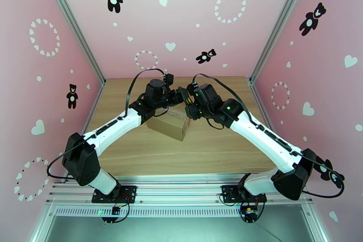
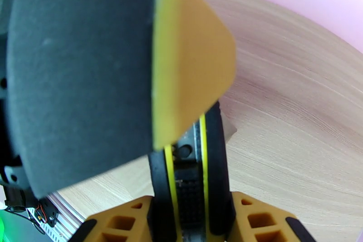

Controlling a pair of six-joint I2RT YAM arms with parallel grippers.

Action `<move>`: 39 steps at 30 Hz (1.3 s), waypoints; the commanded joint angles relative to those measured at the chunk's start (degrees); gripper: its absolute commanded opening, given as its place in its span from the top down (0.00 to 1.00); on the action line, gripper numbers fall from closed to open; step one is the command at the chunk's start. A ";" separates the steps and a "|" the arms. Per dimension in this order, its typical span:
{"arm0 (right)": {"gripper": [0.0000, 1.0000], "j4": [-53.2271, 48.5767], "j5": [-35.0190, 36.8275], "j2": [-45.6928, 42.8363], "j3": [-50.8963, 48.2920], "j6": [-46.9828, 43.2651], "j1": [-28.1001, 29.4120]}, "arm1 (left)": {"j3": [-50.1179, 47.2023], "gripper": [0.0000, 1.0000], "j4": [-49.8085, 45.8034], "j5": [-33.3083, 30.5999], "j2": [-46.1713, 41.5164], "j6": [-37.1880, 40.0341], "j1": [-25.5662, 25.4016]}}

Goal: Unpack the express box

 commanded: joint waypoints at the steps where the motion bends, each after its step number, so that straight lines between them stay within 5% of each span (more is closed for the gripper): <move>1: 0.70 1.36 -0.49 0.85 2.28 -0.02 0.32 | 1.87 0.50 1.58 1.81 1.30 -0.68 -0.34; 13: 0.70 1.66 0.41 1.14 2.35 -0.11 0.30 | 1.97 0.60 0.87 1.88 2.05 -0.65 -0.35; 20: 0.70 2.01 0.20 0.81 2.34 0.21 0.30 | 2.35 0.80 0.95 2.32 2.82 -0.99 -0.41; 23: 0.70 2.32 -0.37 0.66 2.36 0.40 0.31 | 2.64 0.97 0.91 2.40 3.02 -0.96 -0.41; 28: 0.70 2.80 -0.98 0.53 1.75 1.02 0.31 | 2.70 1.00 1.24 1.86 3.37 -1.72 -0.40; 33: 0.40 4.35 -0.95 -0.80 -0.71 2.25 0.26 | 1.43 1.00 2.85 -0.64 2.31 -3.69 -0.34; 39: 0.27 6.87 -0.11 -4.30 -4.95 4.77 -0.25 | -1.14 1.00 6.36 -3.23 0.48 -7.60 -0.37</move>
